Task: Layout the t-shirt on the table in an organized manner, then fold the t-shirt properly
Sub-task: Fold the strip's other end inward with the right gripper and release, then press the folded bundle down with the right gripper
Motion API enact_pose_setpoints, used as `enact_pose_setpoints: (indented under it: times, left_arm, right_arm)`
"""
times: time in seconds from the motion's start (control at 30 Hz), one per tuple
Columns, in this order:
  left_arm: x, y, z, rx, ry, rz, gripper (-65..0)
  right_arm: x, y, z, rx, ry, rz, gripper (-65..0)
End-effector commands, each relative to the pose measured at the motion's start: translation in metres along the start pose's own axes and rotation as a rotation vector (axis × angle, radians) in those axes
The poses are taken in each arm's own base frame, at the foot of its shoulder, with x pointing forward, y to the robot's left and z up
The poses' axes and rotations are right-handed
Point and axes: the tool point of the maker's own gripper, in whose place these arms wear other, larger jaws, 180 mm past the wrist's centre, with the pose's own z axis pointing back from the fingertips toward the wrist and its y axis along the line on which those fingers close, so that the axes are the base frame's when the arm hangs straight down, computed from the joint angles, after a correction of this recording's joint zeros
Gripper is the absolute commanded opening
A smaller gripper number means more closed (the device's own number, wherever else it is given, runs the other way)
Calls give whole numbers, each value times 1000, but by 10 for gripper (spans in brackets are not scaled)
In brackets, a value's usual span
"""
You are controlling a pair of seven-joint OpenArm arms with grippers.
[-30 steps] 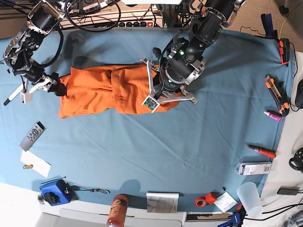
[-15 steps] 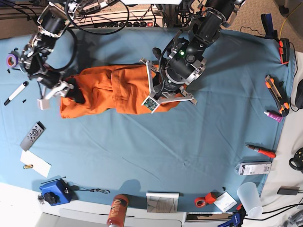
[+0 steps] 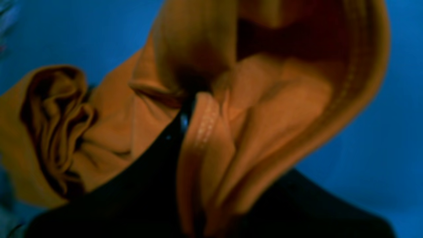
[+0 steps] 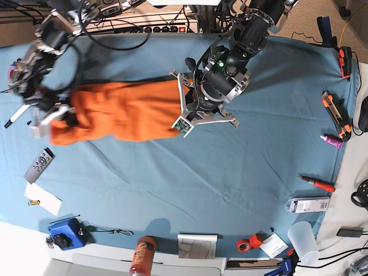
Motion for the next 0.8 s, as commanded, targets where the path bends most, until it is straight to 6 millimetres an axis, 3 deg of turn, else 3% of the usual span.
enact_pose_setpoints:
  times: [0.0,0.17,0.37,0.57,0.67,0.77]
  left_arm:
    - [10,0,4,-1,-36,7,-650]
    - [-8,13,4,85,20,47,-650]
    - [-28,47,6,160,60,136,-650]
    - [-51,94,14,161,57,294,-650]
    - [-56,107,19,131,33,341,-650]
    - [-57,116,22,123,16,381,-650]
  right_arm:
    - [40,-7,16,-27,-102,43,-650]
    - [88,-33,54,-181,-147,174,-650]
    - [107,-15,86,-306,-180,317,-650]
    - [89,32,80,-359,-118,502,-650]
    - [72,53,62,-374,-83,572,-650]
    - [52,87,37,-284,-52,597,-650]
